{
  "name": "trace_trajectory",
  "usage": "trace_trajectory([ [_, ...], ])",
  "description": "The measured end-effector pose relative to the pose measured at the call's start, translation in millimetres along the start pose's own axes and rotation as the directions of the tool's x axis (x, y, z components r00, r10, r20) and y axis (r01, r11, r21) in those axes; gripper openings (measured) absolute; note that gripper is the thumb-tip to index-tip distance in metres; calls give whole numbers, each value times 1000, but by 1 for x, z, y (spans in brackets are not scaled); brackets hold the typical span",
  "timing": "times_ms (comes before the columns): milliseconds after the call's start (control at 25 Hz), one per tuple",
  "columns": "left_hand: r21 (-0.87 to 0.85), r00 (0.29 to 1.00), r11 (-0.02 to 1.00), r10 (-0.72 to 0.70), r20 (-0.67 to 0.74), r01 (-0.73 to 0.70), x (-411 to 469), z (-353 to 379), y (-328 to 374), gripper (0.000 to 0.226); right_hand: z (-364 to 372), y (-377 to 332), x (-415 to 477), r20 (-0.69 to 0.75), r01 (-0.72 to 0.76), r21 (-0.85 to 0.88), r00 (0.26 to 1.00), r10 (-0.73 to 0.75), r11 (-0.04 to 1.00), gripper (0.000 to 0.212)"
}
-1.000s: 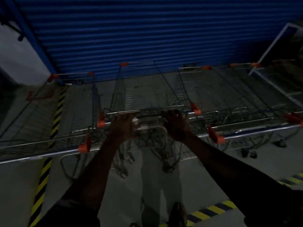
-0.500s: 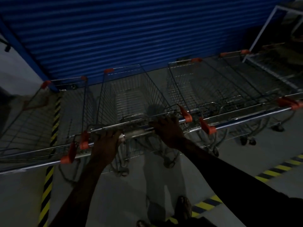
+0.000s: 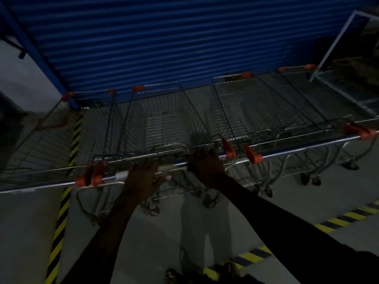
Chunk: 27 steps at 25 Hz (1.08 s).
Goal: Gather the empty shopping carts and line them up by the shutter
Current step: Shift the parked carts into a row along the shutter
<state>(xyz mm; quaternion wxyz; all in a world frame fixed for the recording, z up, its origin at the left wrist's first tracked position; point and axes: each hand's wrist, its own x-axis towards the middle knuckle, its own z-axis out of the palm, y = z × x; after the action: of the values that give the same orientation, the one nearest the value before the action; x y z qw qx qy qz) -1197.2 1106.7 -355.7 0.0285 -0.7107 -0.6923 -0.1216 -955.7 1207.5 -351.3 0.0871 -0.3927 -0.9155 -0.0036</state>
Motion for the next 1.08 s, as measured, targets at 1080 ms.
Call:
trace_trajectory([
  [1080,-36,967,996,70,-245,-82,7,11,77,58,2,45,-50,-341,139,84,935,-103,987,40],
])
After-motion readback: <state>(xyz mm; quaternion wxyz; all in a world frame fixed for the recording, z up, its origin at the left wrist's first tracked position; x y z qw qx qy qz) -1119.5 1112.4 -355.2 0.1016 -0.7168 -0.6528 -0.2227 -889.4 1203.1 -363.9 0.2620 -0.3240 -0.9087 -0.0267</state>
